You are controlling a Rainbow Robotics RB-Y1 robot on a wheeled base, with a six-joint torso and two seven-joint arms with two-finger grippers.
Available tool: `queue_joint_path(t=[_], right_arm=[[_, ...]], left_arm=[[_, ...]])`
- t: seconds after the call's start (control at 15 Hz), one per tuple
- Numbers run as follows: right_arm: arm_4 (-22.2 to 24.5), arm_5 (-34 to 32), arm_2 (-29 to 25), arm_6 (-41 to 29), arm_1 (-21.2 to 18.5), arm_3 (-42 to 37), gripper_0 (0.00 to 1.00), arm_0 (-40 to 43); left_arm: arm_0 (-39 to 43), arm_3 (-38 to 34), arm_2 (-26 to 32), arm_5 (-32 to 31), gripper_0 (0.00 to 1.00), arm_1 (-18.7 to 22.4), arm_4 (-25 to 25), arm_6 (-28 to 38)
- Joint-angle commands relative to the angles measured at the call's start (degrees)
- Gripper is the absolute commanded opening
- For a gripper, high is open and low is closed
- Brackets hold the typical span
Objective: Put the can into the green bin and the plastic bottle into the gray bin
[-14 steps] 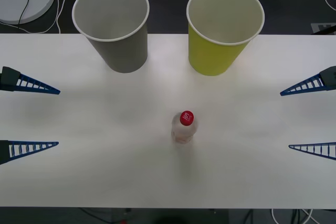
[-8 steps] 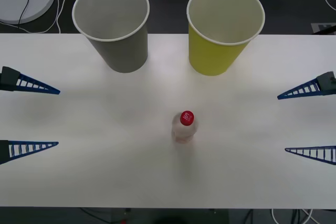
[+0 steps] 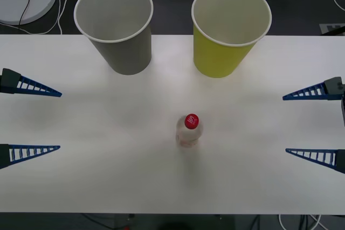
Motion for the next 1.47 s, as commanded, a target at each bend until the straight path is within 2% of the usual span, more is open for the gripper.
queue_joint_path(t=[0.07, 0.33, 0.73, 1.13, 1.33, 1.47], right_arm=[[1.26, -0.01, 0.09, 1.71, 2.57, 1.06, 1.0, 1.43], [1.87, 1.66, 0.27, 3.91, 6.0, 0.98, 1.0, 4.15], [6.53, 3.6, 0.79, 5.58, 12.59, 1.06, 1.0, 4.85], [5.65, 15.81, 11.87, 7.69, 12.94, 1.15, 1.0, 3.62], [3.1, 16.43, 16.44, 9.45, 12.86, 4.93, 1.0, 0.2], [1.34, 16.43, 18.9, 14.19, 13.12, 8.09, 1.0, -2.27]], left_arm=[[0.01, 0.0, 0.0, 0.01, 1.0, 0.01, -0.01, 0.0], [0.01, 0.0, 0.0, 0.01, 1.0, 0.01, -0.01, 0.0], [0.01, 0.0, 0.0, 0.01, 1.0, 0.01, -0.01, 0.0], [0.01, 0.0, 0.0, 0.01, 1.0, 0.01, -0.01, 0.0], [0.01, 0.0, 0.0, 0.01, 1.0, 0.01, -0.01, 0.0], [0.01, 0.0, 0.0, 0.01, 1.0, 0.01, -0.01, 0.0]])
